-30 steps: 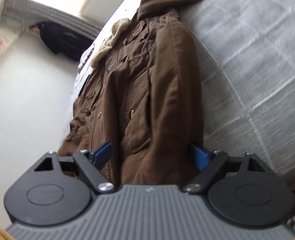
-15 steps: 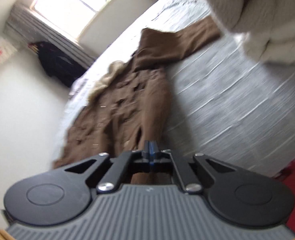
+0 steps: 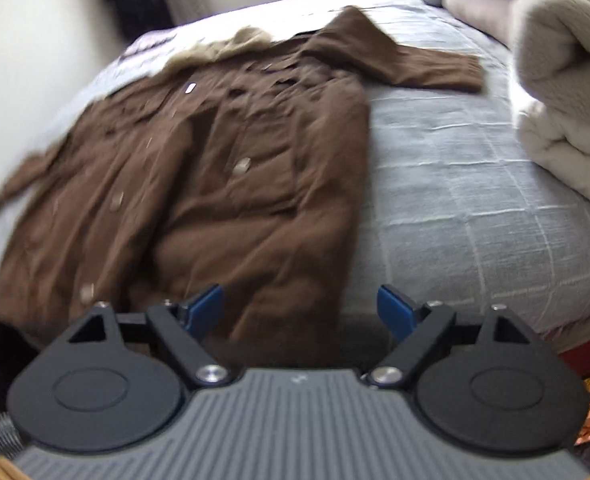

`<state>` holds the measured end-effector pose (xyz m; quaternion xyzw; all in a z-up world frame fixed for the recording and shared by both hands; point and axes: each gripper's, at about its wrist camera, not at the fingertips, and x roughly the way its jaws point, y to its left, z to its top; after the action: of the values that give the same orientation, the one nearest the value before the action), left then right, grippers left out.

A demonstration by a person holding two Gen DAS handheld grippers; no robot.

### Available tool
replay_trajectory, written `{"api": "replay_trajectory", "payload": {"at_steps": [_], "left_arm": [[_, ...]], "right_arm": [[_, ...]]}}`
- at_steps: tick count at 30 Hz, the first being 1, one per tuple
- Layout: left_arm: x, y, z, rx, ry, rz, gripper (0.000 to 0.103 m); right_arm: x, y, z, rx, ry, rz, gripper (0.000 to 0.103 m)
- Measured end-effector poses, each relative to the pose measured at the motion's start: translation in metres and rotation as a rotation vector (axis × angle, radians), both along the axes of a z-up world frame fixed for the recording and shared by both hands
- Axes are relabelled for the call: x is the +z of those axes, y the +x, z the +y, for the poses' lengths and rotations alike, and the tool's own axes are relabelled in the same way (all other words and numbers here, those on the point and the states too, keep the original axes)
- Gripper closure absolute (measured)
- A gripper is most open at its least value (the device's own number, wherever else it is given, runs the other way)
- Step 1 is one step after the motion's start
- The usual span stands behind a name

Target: Fold large clothes

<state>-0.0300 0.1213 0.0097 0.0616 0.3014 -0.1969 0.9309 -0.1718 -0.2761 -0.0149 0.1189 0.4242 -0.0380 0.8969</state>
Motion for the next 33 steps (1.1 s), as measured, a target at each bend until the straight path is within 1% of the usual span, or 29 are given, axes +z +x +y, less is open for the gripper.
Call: {"api": "replay_trajectory", "payload": {"at_steps": [3, 5, 7, 8, 9, 11, 13, 15, 17, 19, 20, 21, 22, 23, 25, 26, 28, 29, 30, 31, 32, 33], "left_arm": [[-0.010, 0.001, -0.024, -0.056, 0.028, -0.020, 0.023], [-0.014, -0.005, -0.038, -0.090, 0.044, -0.041, 0.023], [-0.018, -0.007, -0.048, -0.110, 0.056, -0.056, 0.023], [-0.020, -0.007, -0.052, -0.114, 0.061, -0.060, 0.022], [-0.020, -0.009, -0.055, -0.114, 0.062, -0.066, 0.023], [-0.021, -0.011, -0.059, -0.113, 0.062, -0.074, 0.022], [-0.022, -0.014, -0.060, -0.113, 0.049, -0.077, 0.022], [-0.024, -0.013, -0.062, -0.112, 0.040, -0.071, 0.022], [-0.029, -0.011, -0.065, -0.112, 0.039, -0.073, 0.022], [-0.037, -0.006, -0.070, -0.106, 0.052, -0.072, 0.022], [-0.041, -0.003, -0.072, -0.100, 0.061, -0.067, 0.022], [-0.045, 0.000, -0.074, -0.095, 0.073, -0.062, 0.023], [-0.049, 0.003, -0.075, -0.089, 0.086, -0.057, 0.023], [-0.052, 0.005, -0.075, -0.081, 0.100, -0.050, 0.023], [-0.060, 0.008, -0.072, -0.064, 0.126, -0.023, 0.023], [-0.063, 0.010, -0.070, -0.056, 0.139, 0.002, 0.023], [-0.072, 0.015, -0.063, -0.036, 0.160, 0.064, 0.020], [-0.076, 0.016, -0.058, -0.032, 0.154, 0.084, 0.020], [-0.078, 0.018, -0.053, -0.029, 0.132, 0.105, 0.019], [-0.078, 0.021, -0.047, -0.026, 0.103, 0.129, 0.019], [-0.077, 0.022, -0.043, -0.029, 0.092, 0.148, 0.018], [-0.075, 0.023, -0.041, -0.033, 0.095, 0.159, 0.018]], "right_arm": [[-0.016, -0.015, 0.023, 0.049, -0.078, 0.039, 0.019], [-0.026, -0.023, 0.031, 0.036, -0.141, 0.052, 0.019], [-0.032, -0.027, 0.033, -0.003, -0.194, 0.048, 0.020], [-0.034, -0.027, 0.032, -0.026, -0.211, 0.035, 0.024], [-0.035, -0.028, 0.029, -0.044, -0.218, 0.016, 0.030], [-0.035, -0.030, 0.025, -0.079, -0.198, -0.024, 0.039], [-0.035, -0.031, 0.021, -0.104, -0.178, -0.053, 0.040], [-0.037, -0.028, 0.022, -0.112, -0.205, -0.074, 0.040], [-0.045, -0.017, 0.026, -0.111, -0.232, -0.068, 0.040], [-0.051, -0.004, 0.026, -0.130, -0.229, -0.075, 0.041], [-0.053, 0.001, 0.025, -0.147, -0.210, -0.088, 0.044], [-0.053, 0.004, 0.024, -0.160, -0.194, -0.116, 0.062], [-0.051, 0.004, 0.023, -0.163, -0.189, -0.151, 0.074], [-0.046, 0.004, 0.023, -0.172, -0.211, -0.184, 0.089], [-0.025, -0.008, 0.025, -0.212, -0.289, -0.282, 0.093], [-0.010, -0.017, 0.024, -0.224, -0.301, -0.330, 0.098], [0.016, -0.034, 0.027, -0.277, -0.406, -0.394, 0.099], [0.023, -0.040, 0.023, -0.308, -0.442, -0.397, 0.099], [0.022, -0.039, 0.012, -0.344, -0.426, -0.358, 0.099], [0.014, -0.036, -0.004, -0.378, -0.379, -0.294, 0.099], [0.001, -0.032, -0.020, -0.400, -0.334, -0.218, 0.098], [-0.012, -0.030, -0.031, -0.415, -0.285, -0.158, 0.093]]}}
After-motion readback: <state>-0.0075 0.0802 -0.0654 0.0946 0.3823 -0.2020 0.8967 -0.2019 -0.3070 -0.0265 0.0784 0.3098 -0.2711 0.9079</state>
